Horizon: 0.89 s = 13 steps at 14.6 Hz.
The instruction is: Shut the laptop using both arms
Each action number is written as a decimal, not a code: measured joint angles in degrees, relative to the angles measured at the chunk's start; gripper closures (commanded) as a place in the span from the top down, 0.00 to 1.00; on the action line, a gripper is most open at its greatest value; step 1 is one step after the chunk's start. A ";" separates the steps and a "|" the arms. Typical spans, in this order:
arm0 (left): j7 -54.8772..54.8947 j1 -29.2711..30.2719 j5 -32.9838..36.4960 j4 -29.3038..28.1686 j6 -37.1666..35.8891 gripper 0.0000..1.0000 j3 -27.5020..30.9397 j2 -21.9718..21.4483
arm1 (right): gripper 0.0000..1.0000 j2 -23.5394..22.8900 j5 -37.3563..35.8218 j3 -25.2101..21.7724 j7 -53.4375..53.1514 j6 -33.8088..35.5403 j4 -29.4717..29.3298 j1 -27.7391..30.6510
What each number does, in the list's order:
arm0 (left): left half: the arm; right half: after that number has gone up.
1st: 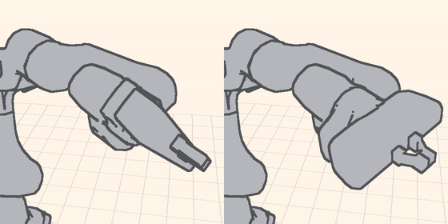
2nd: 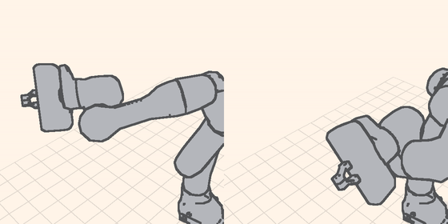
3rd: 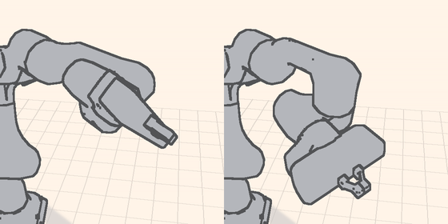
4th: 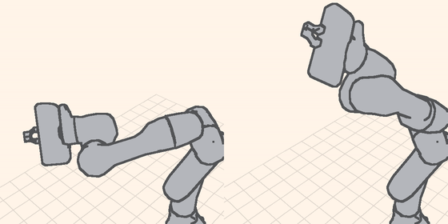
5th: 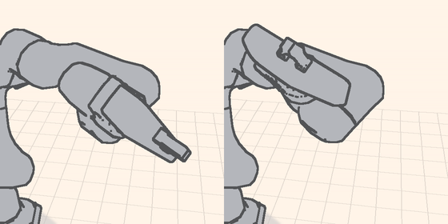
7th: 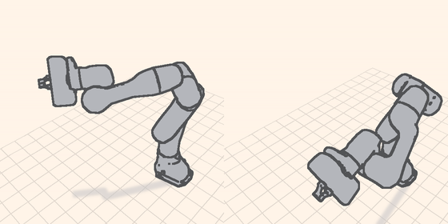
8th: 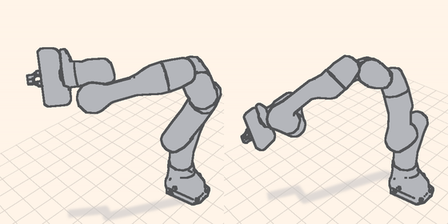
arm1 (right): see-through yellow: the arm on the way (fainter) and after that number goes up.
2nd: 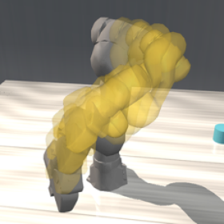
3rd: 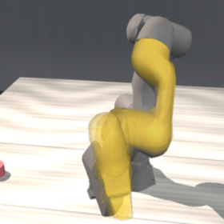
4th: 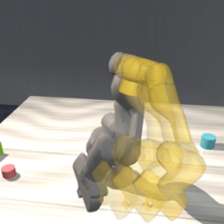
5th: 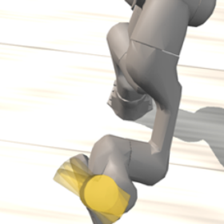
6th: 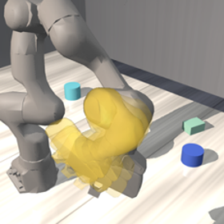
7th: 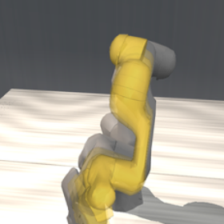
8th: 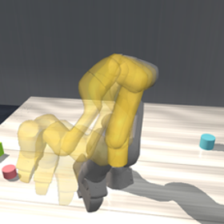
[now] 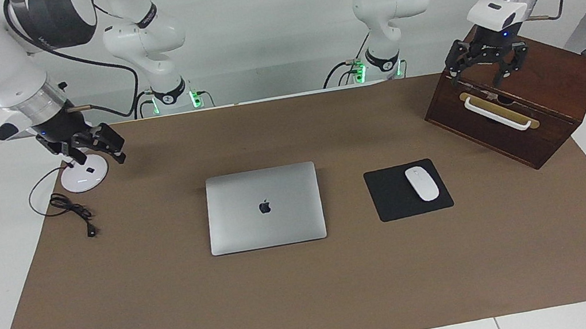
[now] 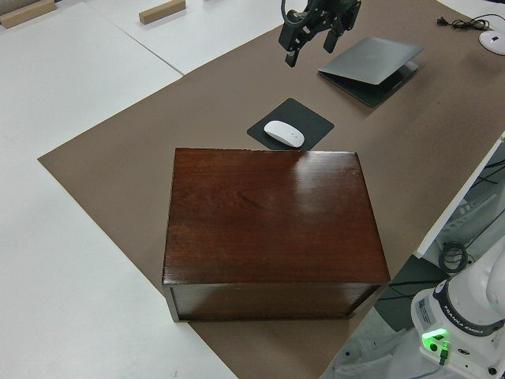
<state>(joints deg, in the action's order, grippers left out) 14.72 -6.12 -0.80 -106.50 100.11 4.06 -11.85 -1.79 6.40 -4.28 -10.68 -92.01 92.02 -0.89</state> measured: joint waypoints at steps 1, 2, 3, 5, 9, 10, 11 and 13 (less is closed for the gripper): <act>0.00 0.07 0.05 0.97 -0.69 1.00 0.00 0.55 | 1.00 0.07 -0.12 -0.01 0.00 0.41 -0.05 -0.16; -0.01 0.22 0.08 1.59 -1.17 1.00 -0.01 0.93 | 1.00 0.13 -0.27 -0.01 0.00 0.57 -0.06 -0.27; -0.01 0.57 0.09 1.97 -1.41 1.00 -0.04 1.18 | 1.00 0.17 -0.37 -0.01 0.01 0.59 -0.07 -0.33; -0.02 1.38 0.10 2.25 -1.66 1.00 0.00 1.42 | 1.00 0.20 -0.42 0.00 0.06 0.73 -0.07 -0.36; -2.52 1.64 0.10 2.41 -1.91 1.00 -0.18 1.45 | 1.00 0.42 -0.48 -0.02 0.08 1.21 -0.09 -0.38; -2.96 1.64 0.10 2.54 -1.95 1.00 -0.32 1.45 | 1.00 0.50 -0.49 -0.04 0.08 1.83 -0.09 -0.38; -3.36 1.64 0.10 2.67 -1.97 1.00 -0.39 1.45 | 1.00 0.57 -0.49 -0.05 0.08 2.13 -0.09 -0.38; -3.71 1.66 0.10 2.79 -1.96 1.00 -0.35 1.45 | 1.00 0.65 -0.50 -0.05 0.08 2.32 -0.09 -0.38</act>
<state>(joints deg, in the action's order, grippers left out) 11.01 -4.46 -0.70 -103.71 98.15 3.71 -10.40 -1.14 5.91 -4.33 -10.60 -89.69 91.93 -1.27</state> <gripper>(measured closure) 0.000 0.000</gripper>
